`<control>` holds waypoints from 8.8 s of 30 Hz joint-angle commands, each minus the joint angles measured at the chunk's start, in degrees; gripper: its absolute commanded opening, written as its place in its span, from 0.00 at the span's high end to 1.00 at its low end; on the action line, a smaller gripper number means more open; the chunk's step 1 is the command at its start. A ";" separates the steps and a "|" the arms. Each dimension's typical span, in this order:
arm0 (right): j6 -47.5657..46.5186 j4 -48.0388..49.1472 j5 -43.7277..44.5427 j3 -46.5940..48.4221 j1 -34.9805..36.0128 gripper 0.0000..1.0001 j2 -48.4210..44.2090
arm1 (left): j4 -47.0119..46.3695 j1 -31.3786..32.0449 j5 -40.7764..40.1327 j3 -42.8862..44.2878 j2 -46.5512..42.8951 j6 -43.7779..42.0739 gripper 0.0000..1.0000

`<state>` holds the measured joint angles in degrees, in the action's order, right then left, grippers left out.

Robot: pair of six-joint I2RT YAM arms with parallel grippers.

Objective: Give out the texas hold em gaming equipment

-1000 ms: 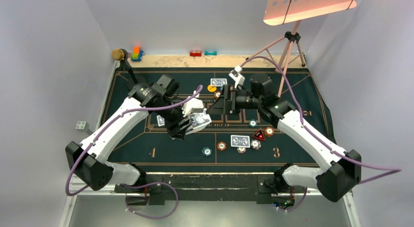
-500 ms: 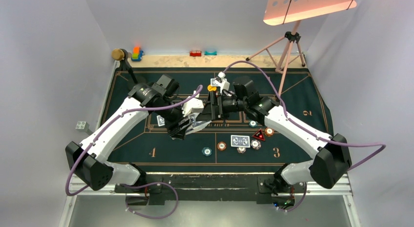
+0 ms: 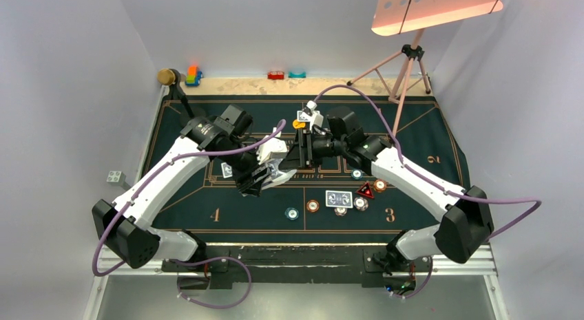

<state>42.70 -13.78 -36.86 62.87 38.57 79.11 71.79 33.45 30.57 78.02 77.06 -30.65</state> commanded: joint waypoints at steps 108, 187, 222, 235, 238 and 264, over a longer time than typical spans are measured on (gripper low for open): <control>2.96 10.12 -2.82 19.81 -12.69 1.00 17.98 | 1.51 0.03 3.40 0.91 -2.58 -0.08 1.00; 3.89 10.97 -2.97 -4.79 -7.52 0.08 -7.89 | 1.49 0.04 3.36 1.30 -3.12 0.68 1.00; 2.62 7.52 0.62 -2.23 -7.97 0.85 -7.62 | 1.53 0.04 3.40 1.26 -3.02 0.68 1.00; 4.58 11.21 -4.47 -1.18 -9.70 0.23 -8.02 | 1.60 0.03 3.10 1.00 -3.19 0.43 1.00; 2.09 8.18 -4.01 0.92 -6.34 0.18 -5.45 | 1.35 0.04 3.26 1.04 -3.07 0.50 1.00; -3.60 -1.21 -1.09 2.86 -2.07 0.47 -2.57 | 1.45 0.04 3.36 2.49 -2.06 1.03 1.00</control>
<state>40.80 -13.82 -39.35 63.07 36.64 77.95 74.35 33.45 32.34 78.02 75.09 -30.57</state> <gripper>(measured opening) 0.562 0.693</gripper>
